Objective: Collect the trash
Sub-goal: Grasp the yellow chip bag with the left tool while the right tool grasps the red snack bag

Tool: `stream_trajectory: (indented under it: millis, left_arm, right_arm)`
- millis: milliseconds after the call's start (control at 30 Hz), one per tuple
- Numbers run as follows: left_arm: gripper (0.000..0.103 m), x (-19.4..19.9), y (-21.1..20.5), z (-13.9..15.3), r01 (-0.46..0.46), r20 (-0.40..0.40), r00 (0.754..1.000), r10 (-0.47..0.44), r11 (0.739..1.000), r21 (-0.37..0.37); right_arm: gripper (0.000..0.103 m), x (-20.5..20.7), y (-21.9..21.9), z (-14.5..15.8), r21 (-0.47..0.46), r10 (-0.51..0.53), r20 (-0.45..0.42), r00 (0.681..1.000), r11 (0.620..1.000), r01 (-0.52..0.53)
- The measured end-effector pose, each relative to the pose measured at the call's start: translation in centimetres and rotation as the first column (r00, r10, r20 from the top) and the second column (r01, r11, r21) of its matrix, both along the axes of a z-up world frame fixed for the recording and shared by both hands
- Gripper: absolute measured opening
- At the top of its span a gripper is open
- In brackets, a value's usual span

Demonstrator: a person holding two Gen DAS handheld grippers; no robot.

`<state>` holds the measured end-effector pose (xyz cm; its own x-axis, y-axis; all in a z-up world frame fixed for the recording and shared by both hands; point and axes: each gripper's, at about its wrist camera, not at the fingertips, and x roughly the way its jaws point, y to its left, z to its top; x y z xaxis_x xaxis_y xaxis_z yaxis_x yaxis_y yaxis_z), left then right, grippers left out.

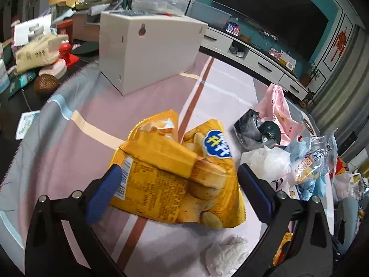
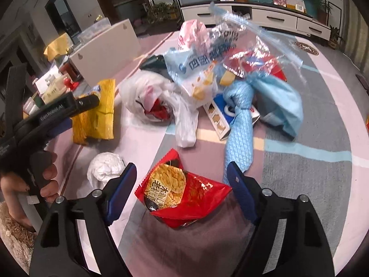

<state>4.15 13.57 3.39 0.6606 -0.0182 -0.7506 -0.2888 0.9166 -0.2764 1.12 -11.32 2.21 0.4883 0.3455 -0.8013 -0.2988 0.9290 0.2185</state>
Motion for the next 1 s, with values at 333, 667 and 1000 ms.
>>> stream_trajectory:
  millis: [333, 667, 1000]
  left_arm:
    - [0.078, 0.0, -0.8, -0.6, 0.027, -0.020, 0.999, -0.028, 0.999, -0.017]
    - [0.017, -0.6, -2.7, -0.3, 0.091, 0.002, 0.996, -0.091, 0.995, -0.047]
    - [0.013, -2.6, -3.9, 2.3, 0.102, 0.087, 0.991, -0.099, 0.994, -0.035]
  right_arm:
    - [0.055, -0.3, 1.0, -1.1, -0.057, 0.033, -0.024, 0.999, 0.998, -0.034]
    - [0.047, -0.5, 1.0, -0.8, -0.050, 0.048, -0.014, 0.999, 0.998, -0.048]
    - [0.044, -1.0, 0.8, 0.4, -0.031, 0.046, 0.018, 0.999, 0.999, -0.045]
